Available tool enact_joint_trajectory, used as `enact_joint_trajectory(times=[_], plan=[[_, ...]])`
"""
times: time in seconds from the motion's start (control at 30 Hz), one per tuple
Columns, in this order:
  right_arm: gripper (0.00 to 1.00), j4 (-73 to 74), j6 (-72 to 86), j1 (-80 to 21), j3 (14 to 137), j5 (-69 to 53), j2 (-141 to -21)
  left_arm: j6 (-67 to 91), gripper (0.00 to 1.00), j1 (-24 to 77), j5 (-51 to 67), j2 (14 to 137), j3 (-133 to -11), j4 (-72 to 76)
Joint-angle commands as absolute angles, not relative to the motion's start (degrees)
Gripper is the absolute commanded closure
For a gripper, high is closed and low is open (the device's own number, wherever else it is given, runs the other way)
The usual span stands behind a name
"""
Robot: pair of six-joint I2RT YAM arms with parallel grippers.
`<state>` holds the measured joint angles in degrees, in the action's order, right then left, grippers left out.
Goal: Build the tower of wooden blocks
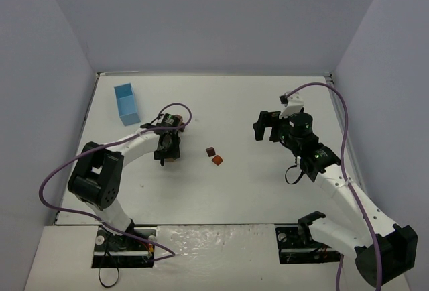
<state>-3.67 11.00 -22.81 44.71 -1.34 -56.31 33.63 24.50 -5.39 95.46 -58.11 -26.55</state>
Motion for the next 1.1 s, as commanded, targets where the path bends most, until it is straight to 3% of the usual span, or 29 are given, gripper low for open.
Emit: enact_joint_trajectory(times=[0.0, 0.2, 0.57, 1.07], plan=[[0.0, -7.82, 10.72, -22.41, 46.04, -1.31, -56.8, 33.66, 0.58, 24.95, -5.45, 92.2, -58.71, -25.76], [0.0, -7.76, 10.81, -22.44, 45.73, -1.32, -56.48, 33.87, 0.65, 25.28, -5.6, 91.31, -58.54, -26.6], [0.0, -7.81, 10.99, -22.41, 45.72, -1.35, -55.92, 28.52, 0.97, 25.54, -4.33, 83.55, -63.03, -34.0], [0.0, -7.82, 10.04, -22.48, 45.97, -1.14, -55.76, 3.05, 0.96, 20.5, 7.2, 95.83, -87.22, -41.64]])
